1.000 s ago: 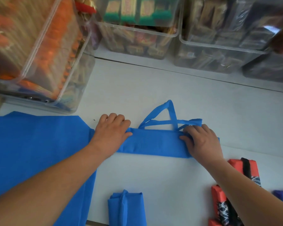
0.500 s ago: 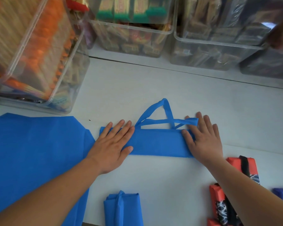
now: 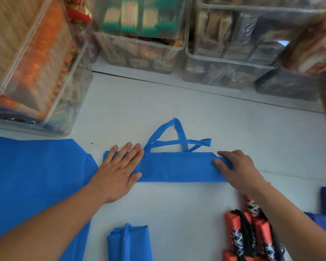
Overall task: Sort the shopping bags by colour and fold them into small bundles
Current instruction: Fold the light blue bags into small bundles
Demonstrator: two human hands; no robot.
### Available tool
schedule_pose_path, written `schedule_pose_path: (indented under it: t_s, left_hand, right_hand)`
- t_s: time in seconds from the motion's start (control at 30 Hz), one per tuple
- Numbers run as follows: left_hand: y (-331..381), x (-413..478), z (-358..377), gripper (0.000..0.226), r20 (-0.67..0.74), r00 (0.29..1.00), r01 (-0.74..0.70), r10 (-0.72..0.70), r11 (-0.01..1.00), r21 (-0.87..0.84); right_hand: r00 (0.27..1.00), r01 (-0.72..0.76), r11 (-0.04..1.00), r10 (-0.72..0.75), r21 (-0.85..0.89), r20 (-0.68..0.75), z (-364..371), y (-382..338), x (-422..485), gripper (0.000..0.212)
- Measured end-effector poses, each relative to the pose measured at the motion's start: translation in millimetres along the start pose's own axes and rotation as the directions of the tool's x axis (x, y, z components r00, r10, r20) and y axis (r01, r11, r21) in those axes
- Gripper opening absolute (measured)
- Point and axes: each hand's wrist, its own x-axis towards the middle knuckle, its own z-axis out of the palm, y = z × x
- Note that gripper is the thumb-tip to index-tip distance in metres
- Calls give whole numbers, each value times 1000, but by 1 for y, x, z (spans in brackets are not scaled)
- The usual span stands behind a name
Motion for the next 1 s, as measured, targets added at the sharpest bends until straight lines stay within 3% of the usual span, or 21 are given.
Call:
schedule_pose_path:
  t_s: [0.07,0.17,0.33,0.5,0.57,0.67,0.87,1.0]
  left_hand:
    - [1,1,-1,67,-12,1000,3,-3,1000,-3]
    - [1,2,-3,68,-1,1000,4,-4,1000,-4]
    - [2,2,-3,68,-15,1000,7,-7,1000,-24]
    - [1,1,-5,69,8,1000,-13,13,998,-64]
    - [-2,0,-8,70,2,999,-44,45,995,-95]
    - [-5,-2,-16,70,16,998,-54,57,986,-156]
    - [9,-12,-17,67,-97,994,44,-57,991,-127]
    - [9,-21,-7,64,-130,987,75,-94,987,-141]
  right_hand:
    - [994,-96,989,89,109,69,5,-1,1,45]
    - [981,-188,962,175,196,81,14,-7,0,27]
    - [978,-160,888,203,432,-55,19,-16,-2,7]
    - [991,-128,885,134,448,18,12,-24,-1,30]
    - [996,-89,902,91,423,15,10,-28,3,24]
    - [996,-36,925,65,379,-63,18,-32,6,9]
    - [969,30,911,74,412,-234,26,-32,8,22]
    - [955,67,918,54,391,-290,26,-35,9,20]
